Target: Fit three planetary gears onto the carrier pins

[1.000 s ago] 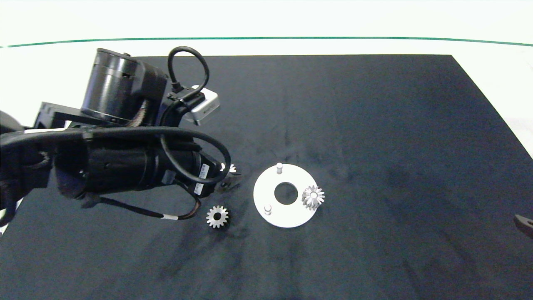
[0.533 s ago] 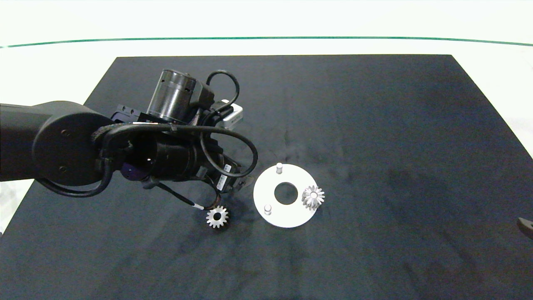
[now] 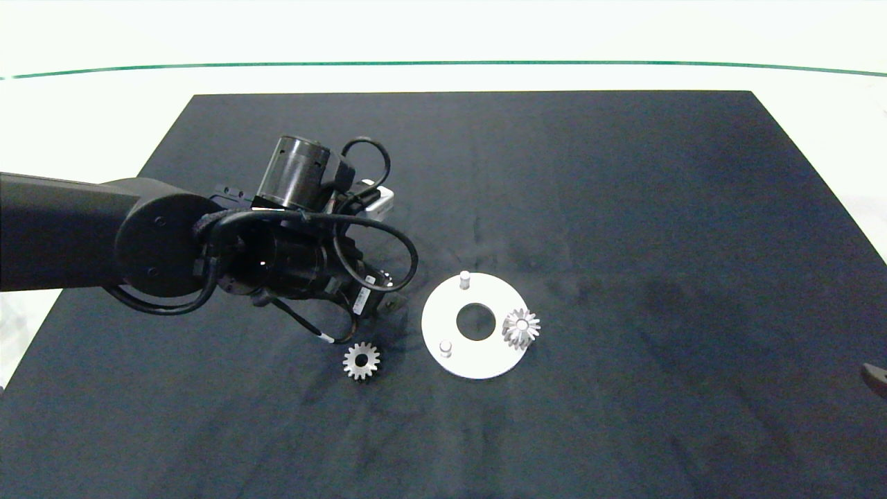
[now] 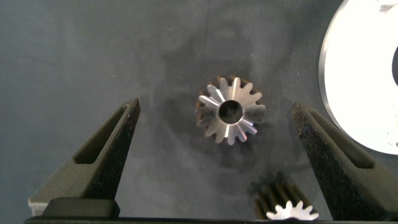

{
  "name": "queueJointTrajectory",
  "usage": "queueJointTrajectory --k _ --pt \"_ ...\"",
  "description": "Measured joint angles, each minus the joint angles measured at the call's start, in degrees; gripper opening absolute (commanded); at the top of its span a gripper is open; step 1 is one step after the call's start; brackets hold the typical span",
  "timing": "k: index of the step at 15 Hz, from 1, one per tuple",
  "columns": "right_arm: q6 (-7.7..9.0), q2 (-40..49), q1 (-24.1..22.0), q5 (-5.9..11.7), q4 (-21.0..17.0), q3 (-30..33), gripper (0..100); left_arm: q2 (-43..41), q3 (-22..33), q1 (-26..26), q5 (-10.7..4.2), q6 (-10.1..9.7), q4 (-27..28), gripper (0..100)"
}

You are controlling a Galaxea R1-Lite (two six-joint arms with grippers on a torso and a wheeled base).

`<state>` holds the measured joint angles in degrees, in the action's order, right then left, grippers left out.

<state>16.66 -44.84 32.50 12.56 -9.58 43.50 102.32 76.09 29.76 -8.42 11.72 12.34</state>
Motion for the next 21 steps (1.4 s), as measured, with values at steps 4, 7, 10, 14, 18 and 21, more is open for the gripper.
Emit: queueJointTrajectory --k 4,7,10,14,18,21 --pt "0.01 0.0 0.0 -0.22 0.0 0.0 100 1.0 0.2 -0.1 -0.01 -0.12 0.1 93" --pt "0.01 0.0 0.0 -0.22 0.0 -0.1 100 1.2 -0.1 0.0 -0.04 -0.17 0.0 87" --pt "0.01 0.0 0.0 -0.22 0.1 -0.1 100 1.2 -0.3 0.2 -0.04 -0.43 0.0 81" --pt "0.01 0.0 0.0 -0.24 0.1 -0.2 100 1.2 -0.4 0.5 -0.22 -1.16 -0.6 74" --pt "0.01 -0.2 0.0 -0.22 0.1 -0.5 100 1.2 -0.5 0.7 -0.56 -1.46 -1.2 65" --pt "-0.07 -0.3 0.0 -0.22 0.2 0.3 100 1.1 -0.9 0.8 -0.59 -1.52 -1.2 59"
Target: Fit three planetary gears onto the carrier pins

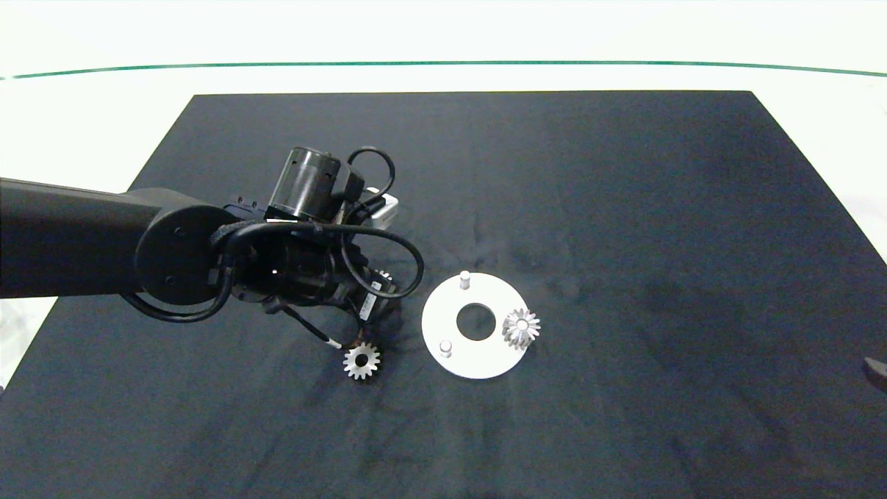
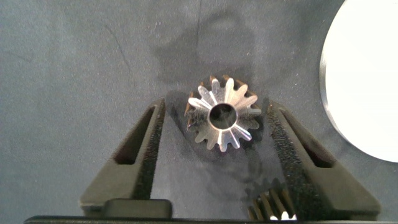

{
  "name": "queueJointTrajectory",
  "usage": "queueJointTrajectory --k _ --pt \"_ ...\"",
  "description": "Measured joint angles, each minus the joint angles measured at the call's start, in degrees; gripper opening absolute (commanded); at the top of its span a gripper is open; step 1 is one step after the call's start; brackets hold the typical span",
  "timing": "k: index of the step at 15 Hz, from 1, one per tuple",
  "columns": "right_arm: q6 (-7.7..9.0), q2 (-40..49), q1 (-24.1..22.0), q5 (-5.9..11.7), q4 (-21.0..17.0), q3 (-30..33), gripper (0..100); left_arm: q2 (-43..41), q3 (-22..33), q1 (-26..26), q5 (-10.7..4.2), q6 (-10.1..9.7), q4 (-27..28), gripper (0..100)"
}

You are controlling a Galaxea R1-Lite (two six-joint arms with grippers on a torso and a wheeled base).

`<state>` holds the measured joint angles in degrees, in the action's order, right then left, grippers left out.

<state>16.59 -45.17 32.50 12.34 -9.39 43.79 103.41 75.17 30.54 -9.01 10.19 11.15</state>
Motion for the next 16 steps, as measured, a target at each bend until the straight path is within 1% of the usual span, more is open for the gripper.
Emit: queueJointTrajectory --k 9,12,16 --pt "0.0 -0.1 0.0 -0.02 0.0 -1.0 100 -0.1 -0.4 1.0 0.0 -0.17 -0.5 41" --pt "-0.02 -0.1 0.0 -0.02 0.0 -1.0 100 0.2 -0.6 1.8 -0.02 -1.38 -2.1 35" --pt "0.0 -0.1 0.0 -0.02 -0.1 -1.0 100 0.3 -1.0 2.2 -0.02 -1.4 -2.4 27"
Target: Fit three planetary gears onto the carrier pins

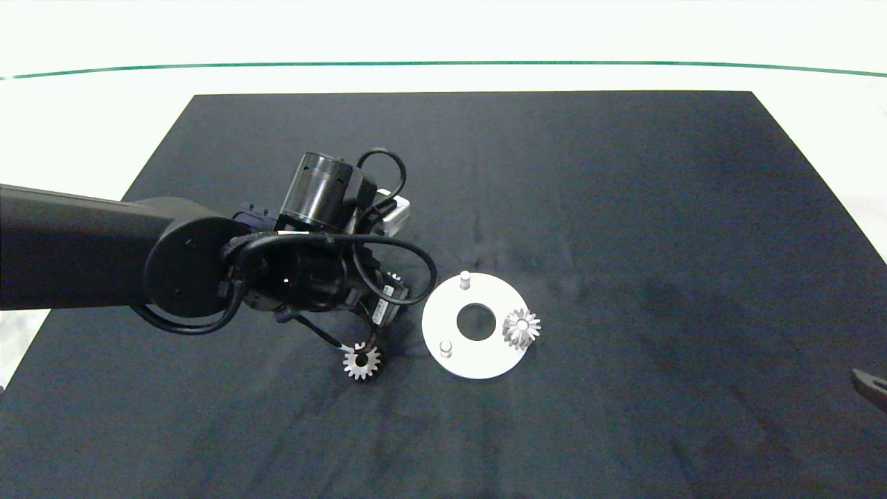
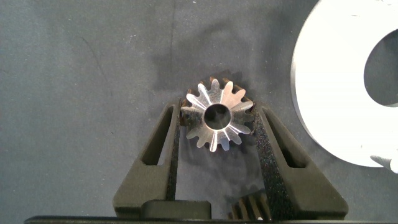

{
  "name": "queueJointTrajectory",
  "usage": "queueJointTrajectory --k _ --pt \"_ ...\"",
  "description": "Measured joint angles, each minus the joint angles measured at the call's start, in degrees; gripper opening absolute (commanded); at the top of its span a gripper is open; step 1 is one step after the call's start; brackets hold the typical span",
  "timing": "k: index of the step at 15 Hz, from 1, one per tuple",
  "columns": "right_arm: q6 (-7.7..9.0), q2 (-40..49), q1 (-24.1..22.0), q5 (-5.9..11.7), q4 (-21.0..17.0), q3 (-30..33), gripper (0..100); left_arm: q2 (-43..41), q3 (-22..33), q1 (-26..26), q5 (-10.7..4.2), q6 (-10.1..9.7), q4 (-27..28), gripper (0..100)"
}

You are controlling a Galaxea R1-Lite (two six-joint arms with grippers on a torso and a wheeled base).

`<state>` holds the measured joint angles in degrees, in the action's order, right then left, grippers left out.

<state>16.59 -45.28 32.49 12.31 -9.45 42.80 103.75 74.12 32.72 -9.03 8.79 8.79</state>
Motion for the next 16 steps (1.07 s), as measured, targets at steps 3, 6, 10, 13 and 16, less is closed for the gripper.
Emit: queueJointTrajectory --k 3,6,10,13,16 --pt "-0.02 0.0 0.0 0.0 0.0 0.0 100 -0.1 -0.1 0.0 0.05 0.16 0.1 21" --pt "0.0 0.0 0.0 0.02 0.0 0.0 100 -0.5 2.7 -0.1 0.11 0.28 1.0 16" --pt "-0.02 0.0 0.0 0.02 0.0 0.0 100 -2.2 9.0 1.5 0.09 0.39 9.7 16" --pt "-0.02 0.0 0.0 0.02 0.0 0.0 100 -3.1 11.1 5.4 0.02 0.28 10.4 16" --pt "-0.02 0.0 0.0 0.02 0.0 0.0 100 -2.0 13.4 8.3 -1.33 0.24 10.4 16"
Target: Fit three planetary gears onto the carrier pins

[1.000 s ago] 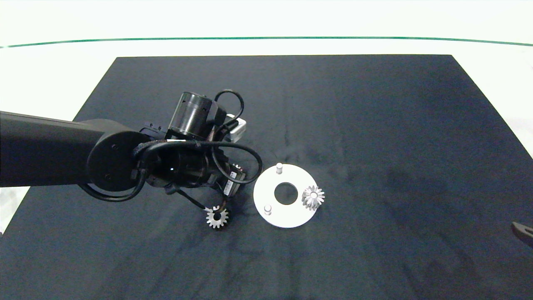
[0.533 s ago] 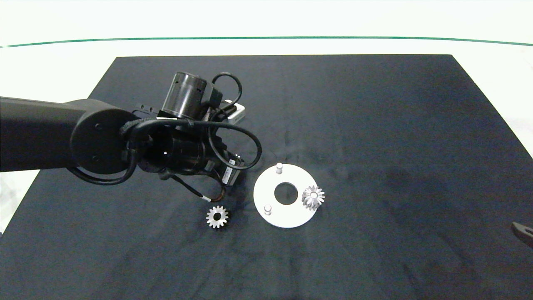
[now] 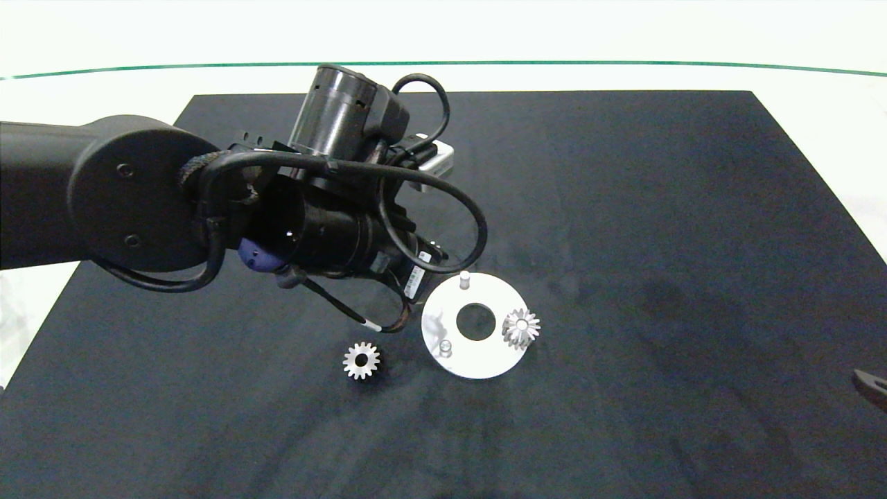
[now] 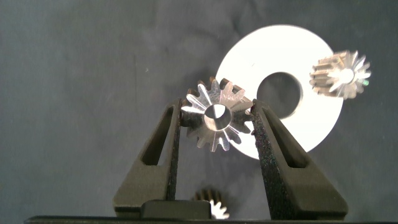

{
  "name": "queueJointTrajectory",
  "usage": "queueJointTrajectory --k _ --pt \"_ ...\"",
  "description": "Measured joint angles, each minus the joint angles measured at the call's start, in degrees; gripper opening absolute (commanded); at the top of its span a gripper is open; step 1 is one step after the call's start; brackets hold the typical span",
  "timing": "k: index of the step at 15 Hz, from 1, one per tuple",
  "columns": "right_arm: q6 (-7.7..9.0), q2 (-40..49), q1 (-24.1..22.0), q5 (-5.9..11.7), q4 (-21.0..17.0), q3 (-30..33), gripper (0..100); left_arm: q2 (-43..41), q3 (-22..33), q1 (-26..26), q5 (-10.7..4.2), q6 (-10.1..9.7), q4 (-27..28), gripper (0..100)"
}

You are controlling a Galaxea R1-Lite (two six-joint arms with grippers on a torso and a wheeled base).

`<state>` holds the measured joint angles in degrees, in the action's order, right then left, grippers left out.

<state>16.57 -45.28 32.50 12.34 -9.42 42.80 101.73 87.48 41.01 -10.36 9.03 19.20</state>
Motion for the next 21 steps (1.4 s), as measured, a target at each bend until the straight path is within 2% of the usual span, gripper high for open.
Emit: queueJointTrajectory --k 5,8,10,21 --pt "0.0 0.0 0.0 0.0 0.0 0.0 100 2.8 2.9 3.1 -1.79 0.06 -0.8 16" --pt "0.0 0.1 0.0 0.0 -0.1 0.0 100 5.0 5.3 3.3 -1.88 0.56 -1.1 16" --pt "0.0 0.1 0.0 0.0 -0.1 0.0 100 6.0 5.8 3.1 -1.88 1.73 -1.1 16" --pt "0.0 0.3 0.0 0.0 0.0 0.1 100 9.5 6.0 3.0 -2.3 2.05 -1.7 16"
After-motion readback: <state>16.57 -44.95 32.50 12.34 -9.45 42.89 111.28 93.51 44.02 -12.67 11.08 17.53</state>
